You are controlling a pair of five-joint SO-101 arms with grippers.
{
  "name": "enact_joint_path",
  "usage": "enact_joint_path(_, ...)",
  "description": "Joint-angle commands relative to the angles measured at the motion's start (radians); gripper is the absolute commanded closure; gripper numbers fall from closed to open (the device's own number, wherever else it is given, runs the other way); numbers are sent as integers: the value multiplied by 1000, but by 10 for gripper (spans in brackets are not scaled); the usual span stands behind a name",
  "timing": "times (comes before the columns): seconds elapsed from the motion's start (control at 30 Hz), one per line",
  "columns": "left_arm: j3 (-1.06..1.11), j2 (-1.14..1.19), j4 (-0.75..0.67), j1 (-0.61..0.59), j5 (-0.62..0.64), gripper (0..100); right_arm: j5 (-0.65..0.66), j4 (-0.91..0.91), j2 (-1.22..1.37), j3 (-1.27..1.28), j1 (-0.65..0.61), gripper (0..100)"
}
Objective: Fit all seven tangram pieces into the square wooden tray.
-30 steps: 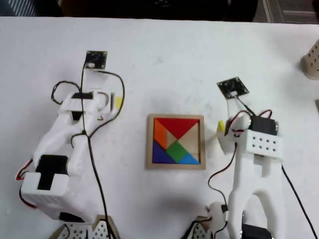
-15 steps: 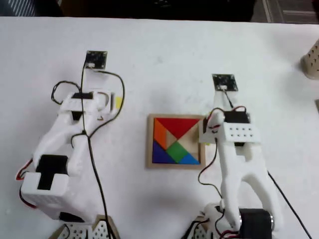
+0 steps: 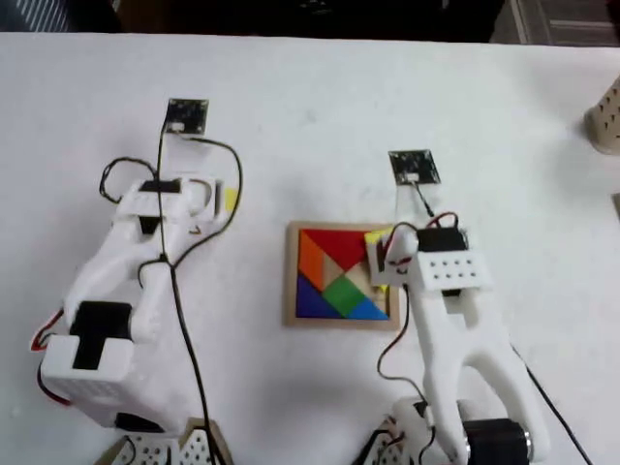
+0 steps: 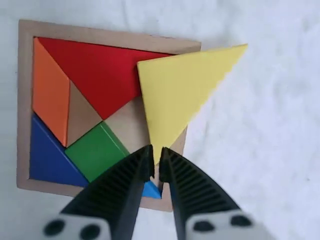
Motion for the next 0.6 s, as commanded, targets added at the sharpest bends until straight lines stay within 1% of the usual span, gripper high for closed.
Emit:
enact_joint_path(0.0,-25,-12,3,-13,-11,717,15,-39,-82,-5,16,978)
enact_joint_path(0.13,-25,-12,3,-15,-11,717,14,-105,-104,6,114,978)
enact_joint_path(0.3,-21,-12,8,-12,-12,727,14,-263,10,26,206,981)
enact_joint_path(0.37,-21,-12,8,-10,-12,788,20,-294,76,5,243,981)
enact_joint_path(0.47,-21,-25,8,-10,-18,953,21,-298,160,-43,268,981)
enact_joint_path(0.5,-20,-35,8,-10,-46,992,21,-298,185,-58,268,981)
enact_joint_path(0.57,18,-62,9,-7,-114,954,21,-298,229,-80,268,981)
